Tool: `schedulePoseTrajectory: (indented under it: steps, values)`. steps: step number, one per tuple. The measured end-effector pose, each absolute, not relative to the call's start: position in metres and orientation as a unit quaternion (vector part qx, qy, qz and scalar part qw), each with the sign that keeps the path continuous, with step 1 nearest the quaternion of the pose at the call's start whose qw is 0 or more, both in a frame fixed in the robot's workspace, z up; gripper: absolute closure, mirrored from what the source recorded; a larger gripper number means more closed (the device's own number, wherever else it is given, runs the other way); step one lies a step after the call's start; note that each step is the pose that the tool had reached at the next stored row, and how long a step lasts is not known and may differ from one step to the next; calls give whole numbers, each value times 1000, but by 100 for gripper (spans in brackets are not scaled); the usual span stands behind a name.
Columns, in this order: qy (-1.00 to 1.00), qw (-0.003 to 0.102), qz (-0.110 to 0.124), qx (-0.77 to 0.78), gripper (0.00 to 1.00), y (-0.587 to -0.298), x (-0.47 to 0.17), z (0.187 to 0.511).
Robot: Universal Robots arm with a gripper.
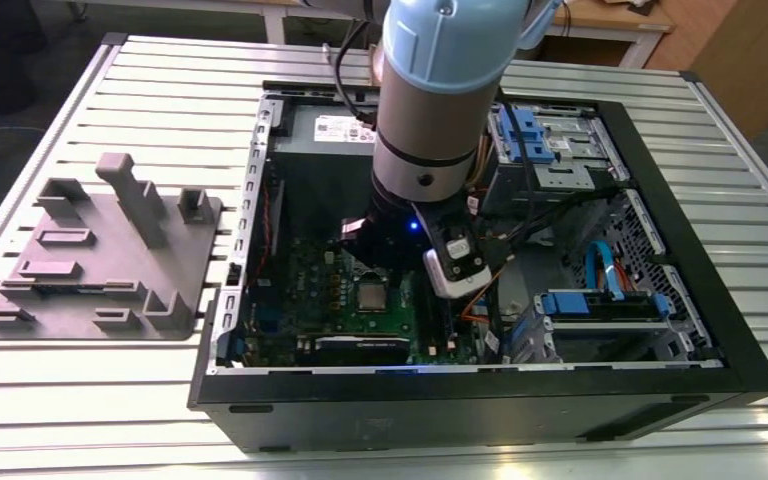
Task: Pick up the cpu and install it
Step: 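Close the cpu cover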
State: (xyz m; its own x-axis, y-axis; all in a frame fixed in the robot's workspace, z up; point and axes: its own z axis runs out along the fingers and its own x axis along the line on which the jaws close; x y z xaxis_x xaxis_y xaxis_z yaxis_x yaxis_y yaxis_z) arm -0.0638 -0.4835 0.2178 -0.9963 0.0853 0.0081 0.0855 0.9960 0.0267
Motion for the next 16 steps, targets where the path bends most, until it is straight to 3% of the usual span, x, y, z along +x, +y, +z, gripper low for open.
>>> schedulePoseTrajectory:
  steps: [16]
  values:
    - [-999,4,-13,-43,90,-482,-60,217]
